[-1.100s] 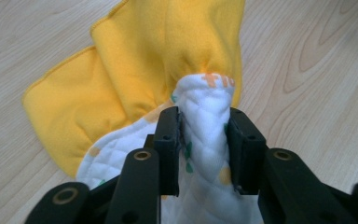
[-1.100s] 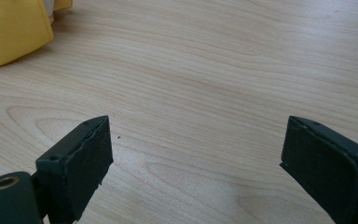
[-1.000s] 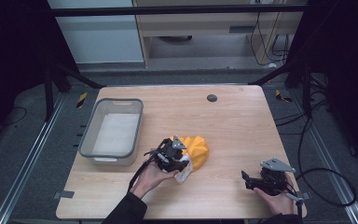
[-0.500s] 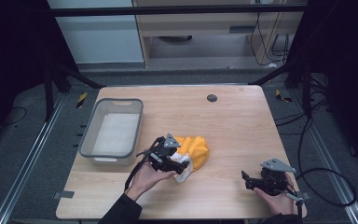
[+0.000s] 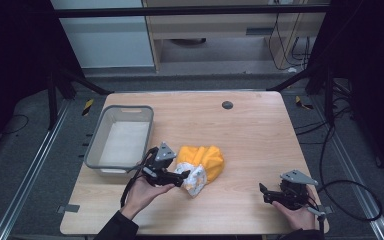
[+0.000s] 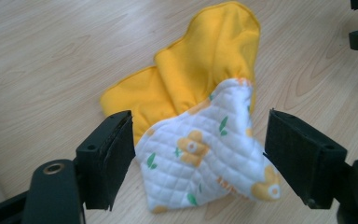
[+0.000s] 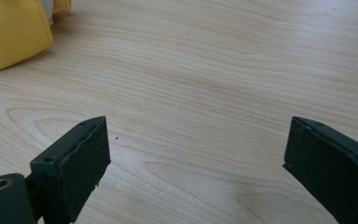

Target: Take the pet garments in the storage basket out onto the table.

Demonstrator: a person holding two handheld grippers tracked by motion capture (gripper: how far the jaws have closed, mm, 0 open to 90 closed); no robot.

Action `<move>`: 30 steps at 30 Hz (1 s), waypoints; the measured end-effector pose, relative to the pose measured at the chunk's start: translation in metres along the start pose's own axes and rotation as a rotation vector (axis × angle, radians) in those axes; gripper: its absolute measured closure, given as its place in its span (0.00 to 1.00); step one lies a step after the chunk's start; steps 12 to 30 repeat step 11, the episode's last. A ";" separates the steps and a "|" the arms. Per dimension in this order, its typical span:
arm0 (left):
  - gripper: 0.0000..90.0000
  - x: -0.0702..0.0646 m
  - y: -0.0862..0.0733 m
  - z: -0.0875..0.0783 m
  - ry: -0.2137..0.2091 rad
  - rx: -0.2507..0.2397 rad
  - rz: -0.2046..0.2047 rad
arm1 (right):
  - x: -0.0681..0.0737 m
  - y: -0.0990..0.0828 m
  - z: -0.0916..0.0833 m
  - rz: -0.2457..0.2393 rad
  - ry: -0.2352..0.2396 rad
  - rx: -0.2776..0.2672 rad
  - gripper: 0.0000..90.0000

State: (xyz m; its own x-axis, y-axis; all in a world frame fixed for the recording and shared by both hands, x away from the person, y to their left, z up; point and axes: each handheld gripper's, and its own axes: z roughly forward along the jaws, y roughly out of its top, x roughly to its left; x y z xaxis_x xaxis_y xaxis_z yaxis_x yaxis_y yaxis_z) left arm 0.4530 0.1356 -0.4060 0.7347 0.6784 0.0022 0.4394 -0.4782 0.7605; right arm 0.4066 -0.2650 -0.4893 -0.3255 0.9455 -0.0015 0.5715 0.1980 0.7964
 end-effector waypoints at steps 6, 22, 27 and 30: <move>0.26 0.011 -0.020 -0.015 0.042 -0.026 -0.037 | 0.001 0.000 0.000 0.000 -0.002 -0.001 0.07; 0.27 0.017 -0.041 -0.027 0.068 -0.055 -0.075 | 0.001 0.000 0.000 0.000 -0.002 -0.002 0.07; 0.27 0.017 -0.041 -0.027 0.068 -0.055 -0.075 | 0.001 0.000 0.000 0.000 -0.002 -0.002 0.07; 0.27 0.017 -0.041 -0.027 0.068 -0.055 -0.075 | 0.001 0.000 0.000 0.000 -0.002 -0.002 0.07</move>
